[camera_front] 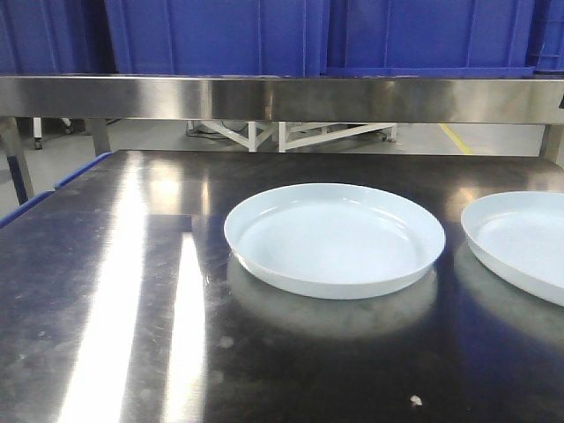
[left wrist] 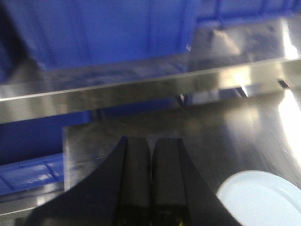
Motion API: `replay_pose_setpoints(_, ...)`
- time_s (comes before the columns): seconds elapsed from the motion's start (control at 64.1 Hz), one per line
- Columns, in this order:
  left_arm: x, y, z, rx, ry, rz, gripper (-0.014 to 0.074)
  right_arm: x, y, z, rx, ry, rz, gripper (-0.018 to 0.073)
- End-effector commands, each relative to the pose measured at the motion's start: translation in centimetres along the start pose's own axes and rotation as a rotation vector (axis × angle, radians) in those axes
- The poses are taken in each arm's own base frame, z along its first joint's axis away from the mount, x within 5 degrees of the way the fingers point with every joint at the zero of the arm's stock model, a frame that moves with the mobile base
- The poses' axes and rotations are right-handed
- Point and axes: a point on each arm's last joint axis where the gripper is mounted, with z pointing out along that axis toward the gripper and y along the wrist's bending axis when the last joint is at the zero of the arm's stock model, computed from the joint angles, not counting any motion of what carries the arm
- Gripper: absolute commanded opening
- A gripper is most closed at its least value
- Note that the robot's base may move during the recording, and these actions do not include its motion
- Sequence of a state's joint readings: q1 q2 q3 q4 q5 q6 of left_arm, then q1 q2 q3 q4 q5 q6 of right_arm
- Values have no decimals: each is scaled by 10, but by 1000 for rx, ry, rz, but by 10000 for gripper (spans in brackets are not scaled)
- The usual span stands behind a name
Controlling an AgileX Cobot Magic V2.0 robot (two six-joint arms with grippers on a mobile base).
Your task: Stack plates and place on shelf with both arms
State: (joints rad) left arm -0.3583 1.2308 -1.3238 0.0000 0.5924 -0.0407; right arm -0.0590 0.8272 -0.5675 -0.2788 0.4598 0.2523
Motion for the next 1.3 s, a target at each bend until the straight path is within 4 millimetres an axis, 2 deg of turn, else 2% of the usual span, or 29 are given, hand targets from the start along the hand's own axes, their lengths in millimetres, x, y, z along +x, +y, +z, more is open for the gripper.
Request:
replay_pose_setpoints(0.0,-1,16,-41,-55,-190,-44,85,-17,0,-5,-10,-94,-4,482)
replay_pose_setpoints(0.094,24,24,-63,-89,-251,-85,85,-17,1,-5,-14,-94,3,482)
replay_pose_setpoints(0.187,57,26,-77,-109,-282,-89,85,-16,1,-5,-15,-93,5,482)
replay_pose_setpoints(0.281,100,26,-81,-122,-266,-64,85,-16,1,-5,-15,-88,8,482)
replay_pose_setpoints(0.359,127,25,-85,-123,-253,-63,85,-16,1,-5,-17,-89,12,482)
replay_pose_setpoints(0.484,157,24,-86,-123,-231,-65,85,-16,1,-5,-20,-93,16,482)
replay_pose_setpoints(0.562,164,24,-86,-123,-229,-65,85,-16,1,-5,-21,-93,17,482)
replay_pose_setpoints(0.718,165,24,-86,-121,-223,-73,85,-16,2,-5,-24,-91,25,481)
replay_pose_setpoints(0.796,166,24,-86,-121,-220,-74,85,-16,2,-5,-29,-90,34,440)
replay_pose_setpoints(0.905,166,24,-86,-121,-220,-74,85,-15,2,-5,-32,-77,47,252)
replay_pose_setpoints(0.983,166,24,-86,-121,-220,-74,85,-13,2,-5,-26,-52,46,21)
replay_pose_setpoints(0.999,166,24,-86,-121,-220,-74,85,-12,2,-5,-25,-48,46,1)
replay_pose_setpoints(1.061,166,24,-86,-121,-220,-74,85,-11,2,-5,-26,-47,46,57)
replay_pose_setpoints(1.279,166,24,-86,-121,-220,-74,85,-10,3,-4,-36,-41,67,51)
